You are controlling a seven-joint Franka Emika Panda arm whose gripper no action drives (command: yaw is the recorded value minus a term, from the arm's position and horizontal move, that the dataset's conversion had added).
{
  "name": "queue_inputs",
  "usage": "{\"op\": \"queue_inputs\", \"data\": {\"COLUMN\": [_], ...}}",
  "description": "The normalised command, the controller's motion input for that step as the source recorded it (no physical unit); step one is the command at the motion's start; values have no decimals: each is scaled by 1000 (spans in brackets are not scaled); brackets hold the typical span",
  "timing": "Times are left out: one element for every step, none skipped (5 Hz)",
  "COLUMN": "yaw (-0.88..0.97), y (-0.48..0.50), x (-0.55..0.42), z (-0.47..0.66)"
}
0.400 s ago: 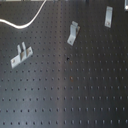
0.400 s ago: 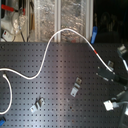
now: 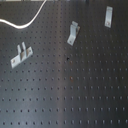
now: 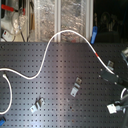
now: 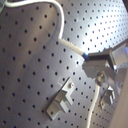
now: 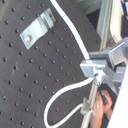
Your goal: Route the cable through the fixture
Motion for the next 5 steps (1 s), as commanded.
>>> {"op": "queue_inputs", "data": {"yaw": [-157, -200, -131, -40, 0], "y": [-166, 28, -86, -156, -100], "x": [-318, -189, -297, -336, -331], "z": [399, 360, 411, 389, 326]}}
